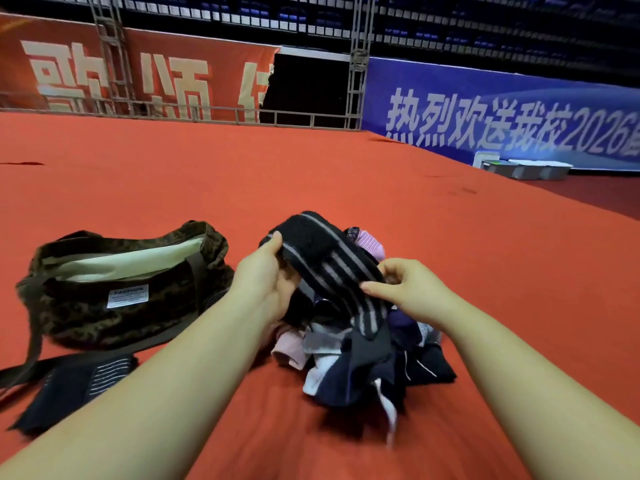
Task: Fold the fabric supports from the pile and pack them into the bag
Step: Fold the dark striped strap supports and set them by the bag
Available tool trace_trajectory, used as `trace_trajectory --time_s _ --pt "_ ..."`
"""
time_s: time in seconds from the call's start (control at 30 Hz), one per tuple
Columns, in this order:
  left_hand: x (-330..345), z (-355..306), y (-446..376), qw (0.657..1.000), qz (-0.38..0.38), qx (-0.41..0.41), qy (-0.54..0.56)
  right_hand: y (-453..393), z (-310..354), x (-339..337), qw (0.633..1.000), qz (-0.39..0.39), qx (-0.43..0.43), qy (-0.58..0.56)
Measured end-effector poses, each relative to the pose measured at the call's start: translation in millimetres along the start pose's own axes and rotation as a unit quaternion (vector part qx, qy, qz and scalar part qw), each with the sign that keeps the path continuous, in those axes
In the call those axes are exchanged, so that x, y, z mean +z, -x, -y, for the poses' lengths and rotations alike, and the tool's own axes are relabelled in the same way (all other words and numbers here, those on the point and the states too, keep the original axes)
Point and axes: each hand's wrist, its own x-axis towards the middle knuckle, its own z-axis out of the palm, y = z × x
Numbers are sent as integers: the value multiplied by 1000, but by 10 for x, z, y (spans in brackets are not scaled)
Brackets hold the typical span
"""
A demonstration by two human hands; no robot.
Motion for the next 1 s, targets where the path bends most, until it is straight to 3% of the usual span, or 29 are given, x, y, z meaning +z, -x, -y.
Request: trace_trajectory --time_s 0.1,0.23,0.33,0.43,0.53,0.57,0.63,0.73,0.83,0.87,1.0 --pt "-95 155 124 991 68 -26 -115 60 120 66 997 -5 -3 -81" --pt "-337 469 263 949 164 15 -270 115 279 168 987 -2 -6 -162" --pt "-437 552 298 939 155 53 -301 153 300 237 985 -16 -10 -170" --pt "-478 555 317 955 97 55 -275 284 316 316 990 -67 -8 -122" --pt "-568 601 275 968 76 36 -236 508 207 383 981 -189 37 -22" --pt "-586 609 293 974 73 34 -213 570 126 407 980 -183 81 -2" --pt "-620 645 334 984 82 22 -160 647 -36 511 977 -81 198 -11" --pt "-656 753 454 986 111 -21 -126 704 -165 775 929 -20 310 -202" --pt "-701 864 522 990 98 -32 -99 742 -159 901 867 0 338 -367" --pt "-717 879 539 992 92 -34 -84 767 -165 932 864 -11 335 -375" --pt "-760 852 601 995 89 -23 -42 817 -185 1006 919 -131 226 -295"
